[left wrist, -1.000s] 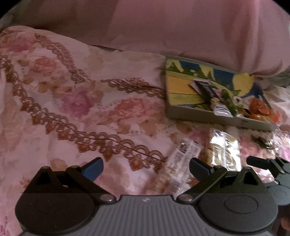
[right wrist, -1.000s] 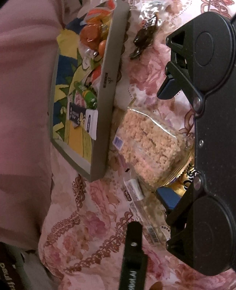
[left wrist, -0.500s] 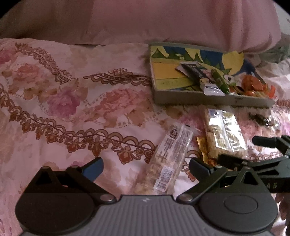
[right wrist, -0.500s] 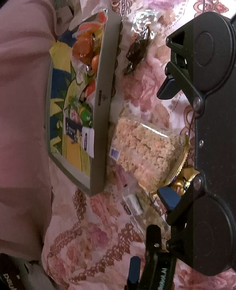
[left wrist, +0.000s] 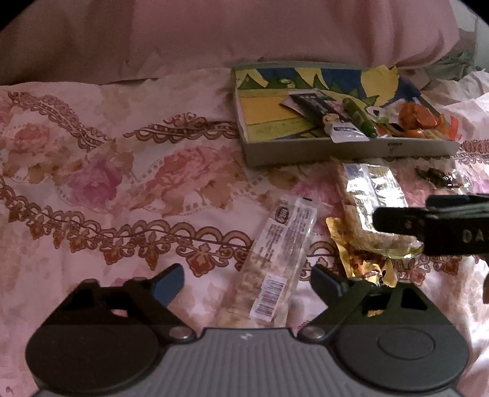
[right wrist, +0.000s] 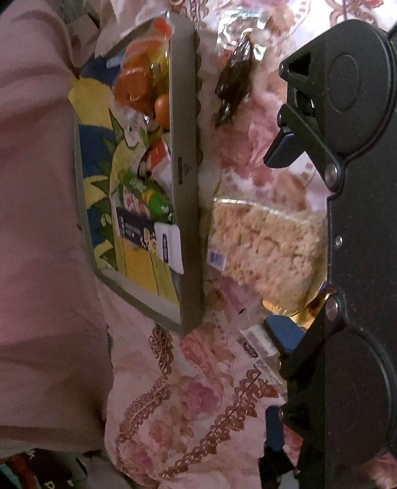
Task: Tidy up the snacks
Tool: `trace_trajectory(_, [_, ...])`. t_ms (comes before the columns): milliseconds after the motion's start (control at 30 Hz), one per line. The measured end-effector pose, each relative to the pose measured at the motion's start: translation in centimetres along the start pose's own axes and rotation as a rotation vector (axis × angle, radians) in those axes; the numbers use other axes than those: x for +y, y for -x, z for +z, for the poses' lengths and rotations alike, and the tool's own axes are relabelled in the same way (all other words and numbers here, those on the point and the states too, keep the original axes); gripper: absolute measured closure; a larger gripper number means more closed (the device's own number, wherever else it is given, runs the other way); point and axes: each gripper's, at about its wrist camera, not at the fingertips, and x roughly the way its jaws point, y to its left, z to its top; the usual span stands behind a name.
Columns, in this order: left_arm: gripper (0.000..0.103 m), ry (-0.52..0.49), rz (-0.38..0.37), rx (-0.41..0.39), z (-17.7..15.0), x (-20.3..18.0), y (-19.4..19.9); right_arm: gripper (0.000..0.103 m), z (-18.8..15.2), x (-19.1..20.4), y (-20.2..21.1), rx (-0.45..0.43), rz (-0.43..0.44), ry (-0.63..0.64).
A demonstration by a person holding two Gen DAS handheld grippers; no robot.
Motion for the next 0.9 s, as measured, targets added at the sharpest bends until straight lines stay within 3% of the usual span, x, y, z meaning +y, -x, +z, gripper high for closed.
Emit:
trace_trajectory(267, [0.029, -0.038, -0.017, -0.004, -0.4, -0.5, -0.2, 0.002, -0.2, 0.6, -2.8, 0.033, -0.002, 0.009])
trace_trajectory(500, [0.043, -0.040, -0.035, 0.015, -0.4, -0.6, -0.9, 0.021, -0.4, 0.3, -2.1, 0.030, -0.031, 0.053])
trace_trajectory(900, [0.061, -0.060, -0.078, 0.020, -0.6, -1.2, 0.0, 0.024, -1.5, -0.6, 0.0, 0.036, -0.042, 0.015])
